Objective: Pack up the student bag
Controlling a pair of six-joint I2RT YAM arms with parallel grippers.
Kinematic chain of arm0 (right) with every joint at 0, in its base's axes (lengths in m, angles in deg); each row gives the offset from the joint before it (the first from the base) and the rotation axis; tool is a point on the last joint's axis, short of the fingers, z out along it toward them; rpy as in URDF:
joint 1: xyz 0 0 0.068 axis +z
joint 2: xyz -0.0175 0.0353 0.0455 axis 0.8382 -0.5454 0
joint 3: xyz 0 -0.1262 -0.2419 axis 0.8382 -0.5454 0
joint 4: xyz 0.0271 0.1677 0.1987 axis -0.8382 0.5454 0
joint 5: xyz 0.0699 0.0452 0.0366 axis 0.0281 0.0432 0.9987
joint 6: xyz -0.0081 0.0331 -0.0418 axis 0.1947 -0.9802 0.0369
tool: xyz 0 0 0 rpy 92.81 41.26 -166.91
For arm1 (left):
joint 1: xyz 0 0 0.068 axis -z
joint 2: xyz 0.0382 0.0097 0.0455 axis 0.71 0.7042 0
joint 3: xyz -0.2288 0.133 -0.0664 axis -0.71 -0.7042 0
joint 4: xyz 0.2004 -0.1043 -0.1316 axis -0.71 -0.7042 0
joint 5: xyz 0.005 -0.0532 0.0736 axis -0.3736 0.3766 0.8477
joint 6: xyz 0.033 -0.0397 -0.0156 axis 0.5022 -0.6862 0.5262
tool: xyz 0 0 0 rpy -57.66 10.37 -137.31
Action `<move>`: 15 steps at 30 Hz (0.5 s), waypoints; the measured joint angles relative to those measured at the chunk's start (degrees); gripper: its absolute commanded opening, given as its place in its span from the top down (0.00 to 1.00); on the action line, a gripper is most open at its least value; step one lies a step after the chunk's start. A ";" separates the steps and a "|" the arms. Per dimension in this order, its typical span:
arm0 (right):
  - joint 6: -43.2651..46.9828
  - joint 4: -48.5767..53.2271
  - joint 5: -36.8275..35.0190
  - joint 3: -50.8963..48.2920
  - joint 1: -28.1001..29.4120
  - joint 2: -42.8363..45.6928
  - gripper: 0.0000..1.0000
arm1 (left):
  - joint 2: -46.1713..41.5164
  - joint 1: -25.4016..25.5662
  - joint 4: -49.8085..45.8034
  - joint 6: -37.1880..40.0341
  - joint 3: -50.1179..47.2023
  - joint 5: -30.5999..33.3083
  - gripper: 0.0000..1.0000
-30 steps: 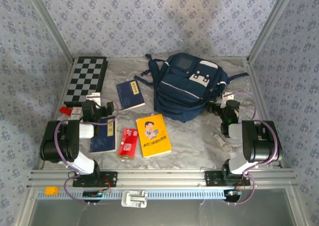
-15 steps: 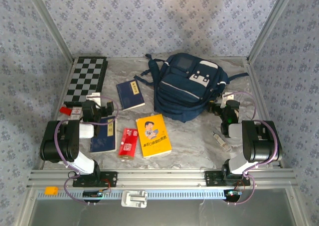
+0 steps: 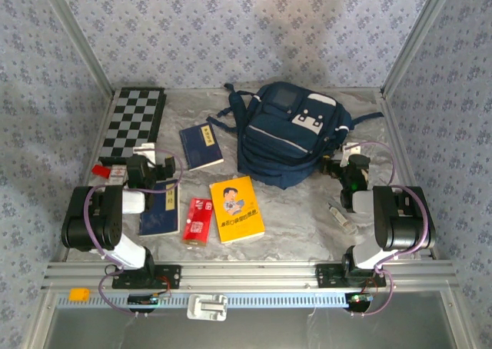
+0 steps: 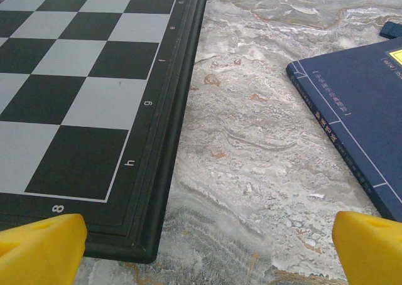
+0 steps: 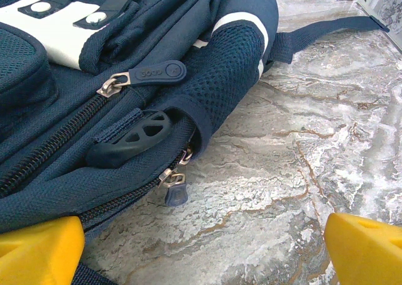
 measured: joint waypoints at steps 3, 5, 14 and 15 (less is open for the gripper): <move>0.00 0.00 0.00 0.00 0.00 0.00 0.00 | 0.00 0.00 0.00 0.00 0.00 0.00 0.00; 0.00 0.00 0.00 0.00 0.00 0.00 0.00 | 0.00 0.00 0.00 0.00 0.00 0.00 0.00; 0.15 0.28 -0.33 -1.20 0.63 3.34 0.00 | -0.66 0.00 -3.58 0.22 1.77 -0.96 0.00; 0.15 0.90 -0.46 -1.38 0.76 4.92 0.00 | -1.20 0.00 -4.87 0.24 2.49 -1.25 0.00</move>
